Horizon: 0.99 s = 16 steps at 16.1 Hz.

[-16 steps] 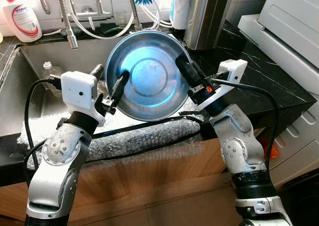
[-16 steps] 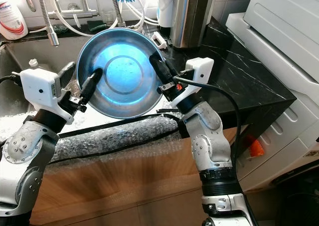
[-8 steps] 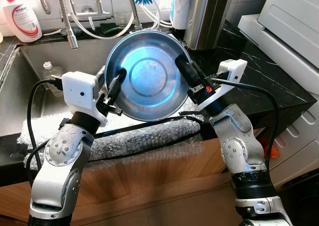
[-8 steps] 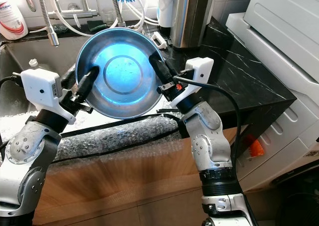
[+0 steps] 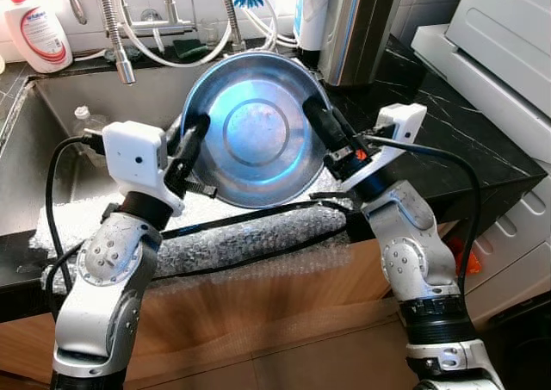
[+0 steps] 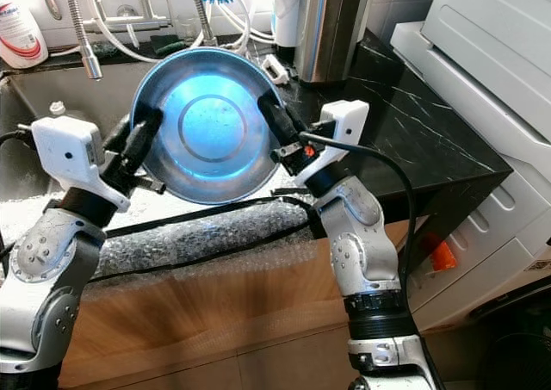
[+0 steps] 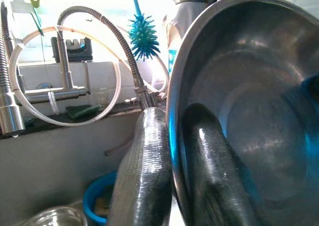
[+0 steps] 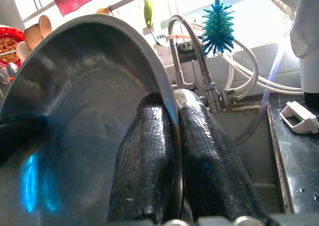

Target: Kitchen organization

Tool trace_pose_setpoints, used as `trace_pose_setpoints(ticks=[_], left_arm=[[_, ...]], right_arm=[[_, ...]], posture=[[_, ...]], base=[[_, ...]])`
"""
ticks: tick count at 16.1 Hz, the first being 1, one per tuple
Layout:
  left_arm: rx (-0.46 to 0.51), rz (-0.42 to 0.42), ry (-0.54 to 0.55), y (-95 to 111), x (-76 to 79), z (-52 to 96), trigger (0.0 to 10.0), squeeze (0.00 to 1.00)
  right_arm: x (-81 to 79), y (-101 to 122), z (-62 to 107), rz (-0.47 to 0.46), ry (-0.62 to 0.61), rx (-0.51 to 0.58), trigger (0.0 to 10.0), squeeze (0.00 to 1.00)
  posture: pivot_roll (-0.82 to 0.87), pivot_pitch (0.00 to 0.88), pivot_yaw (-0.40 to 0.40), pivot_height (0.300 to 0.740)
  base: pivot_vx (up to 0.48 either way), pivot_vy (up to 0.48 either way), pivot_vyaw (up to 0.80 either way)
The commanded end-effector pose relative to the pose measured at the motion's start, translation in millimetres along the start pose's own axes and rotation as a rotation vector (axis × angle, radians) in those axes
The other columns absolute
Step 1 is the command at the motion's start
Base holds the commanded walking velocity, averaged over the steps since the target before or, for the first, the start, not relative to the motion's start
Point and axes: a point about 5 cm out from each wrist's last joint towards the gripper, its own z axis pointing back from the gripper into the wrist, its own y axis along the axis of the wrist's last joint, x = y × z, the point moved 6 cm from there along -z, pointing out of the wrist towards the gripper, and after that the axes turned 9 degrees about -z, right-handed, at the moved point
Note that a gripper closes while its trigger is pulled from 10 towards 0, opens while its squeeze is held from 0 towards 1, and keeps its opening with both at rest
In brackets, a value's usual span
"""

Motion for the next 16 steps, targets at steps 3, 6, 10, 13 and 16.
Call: trace_pose_setpoints(ticks=[3,6,10,13,16], left_arm=[[0.014,-0.019,-0.019,4,2.3,-1.1,0.0,0.00],[0.015,-0.018,-0.018,4,2.0,-1.2,0.0,0.00],[0.022,0.027,0.031,5,-8.0,-1.5,0.0,0.00],[0.049,0.109,0.127,10,-28.2,-2.0,0.0,0.00],[0.091,0.221,0.288,15,-61.9,0.8,0.0,0.00]], right_arm=[[-5.2,5,-2.6,0.012,0.019,0.011,10.0,0.00],[-5.7,6,-3.6,0.003,0.019,0.019,10.0,1.00],[-3.9,8,-3.4,0.005,0.008,0.023,10.0,1.00],[-3.6,8,-3.2,0.004,0.006,0.023,10.0,1.00],[-2.8,8,-3.6,0.005,0.003,0.023,10.0,1.00]], posture=[[0.07,0.114,-0.043,0.740],[0.06,0.113,-0.042,0.740],[0.06,0.114,-0.043,0.740],[0.07,0.114,-0.043,0.740],[0.06,0.114,-0.043,0.740]], base=[[0.000,0.000,0.00],[0.000,0.000,0.00],[0.000,0.000,0.00],[0.000,0.000,0.00],[0.000,0.000,0.00]])
